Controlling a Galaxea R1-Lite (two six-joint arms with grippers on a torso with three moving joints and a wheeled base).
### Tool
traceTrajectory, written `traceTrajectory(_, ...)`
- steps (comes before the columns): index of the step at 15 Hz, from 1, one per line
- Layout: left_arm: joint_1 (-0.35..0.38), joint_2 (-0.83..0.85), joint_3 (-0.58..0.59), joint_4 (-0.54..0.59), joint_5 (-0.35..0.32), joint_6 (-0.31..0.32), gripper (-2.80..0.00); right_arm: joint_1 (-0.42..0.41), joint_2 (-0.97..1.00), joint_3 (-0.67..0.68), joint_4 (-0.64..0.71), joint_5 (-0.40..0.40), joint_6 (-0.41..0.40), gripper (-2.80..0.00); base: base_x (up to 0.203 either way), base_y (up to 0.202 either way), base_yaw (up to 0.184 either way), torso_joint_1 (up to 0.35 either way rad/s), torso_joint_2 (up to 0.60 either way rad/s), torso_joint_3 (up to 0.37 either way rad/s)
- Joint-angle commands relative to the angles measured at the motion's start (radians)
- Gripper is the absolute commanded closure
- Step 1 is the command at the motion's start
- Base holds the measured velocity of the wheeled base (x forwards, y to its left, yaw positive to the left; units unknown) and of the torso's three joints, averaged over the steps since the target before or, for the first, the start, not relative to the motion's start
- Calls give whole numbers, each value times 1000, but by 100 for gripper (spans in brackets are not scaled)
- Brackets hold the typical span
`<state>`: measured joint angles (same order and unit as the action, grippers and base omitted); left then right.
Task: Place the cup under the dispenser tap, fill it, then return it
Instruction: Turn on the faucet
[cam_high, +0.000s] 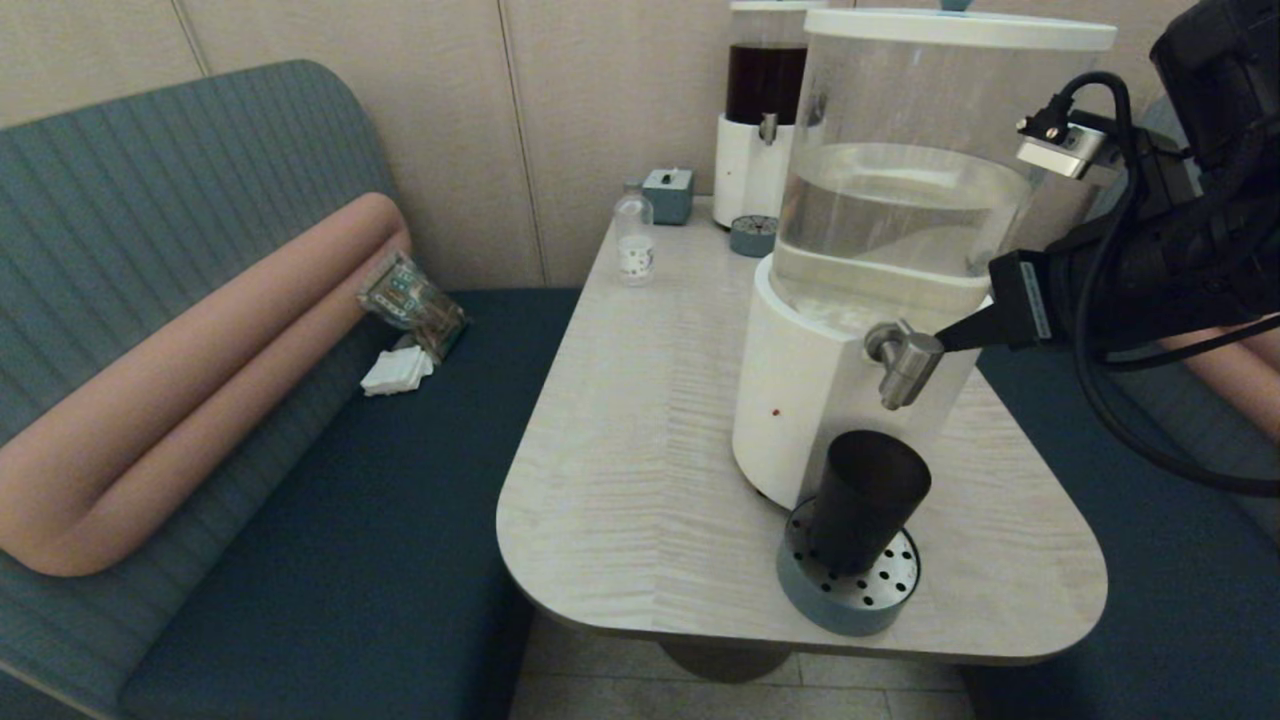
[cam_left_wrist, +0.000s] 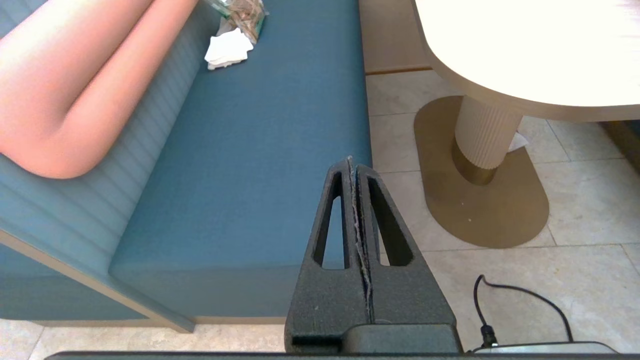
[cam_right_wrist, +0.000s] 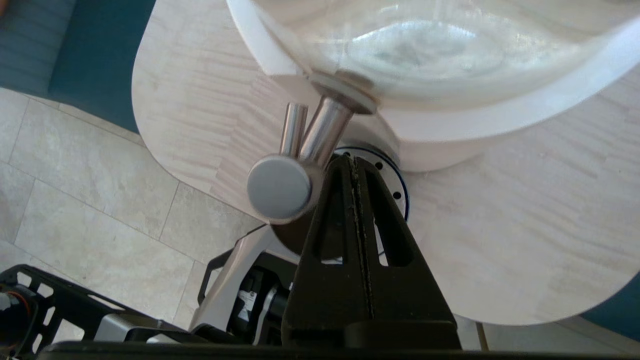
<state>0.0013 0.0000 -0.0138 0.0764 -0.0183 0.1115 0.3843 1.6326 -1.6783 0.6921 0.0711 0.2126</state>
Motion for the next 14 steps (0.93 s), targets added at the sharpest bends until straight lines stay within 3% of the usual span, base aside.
traceTrajectory(1, 0, 2, 0, 0, 0, 0, 0, 0, 12, -1, -11, 0, 1, 0, 0, 0, 0, 0, 0, 0)
traceTrajectory(14, 0, 2, 0, 0, 0, 0, 0, -1, 52, -8, -66, 6, 4, 0, 0, 0, 0, 0, 0, 0)
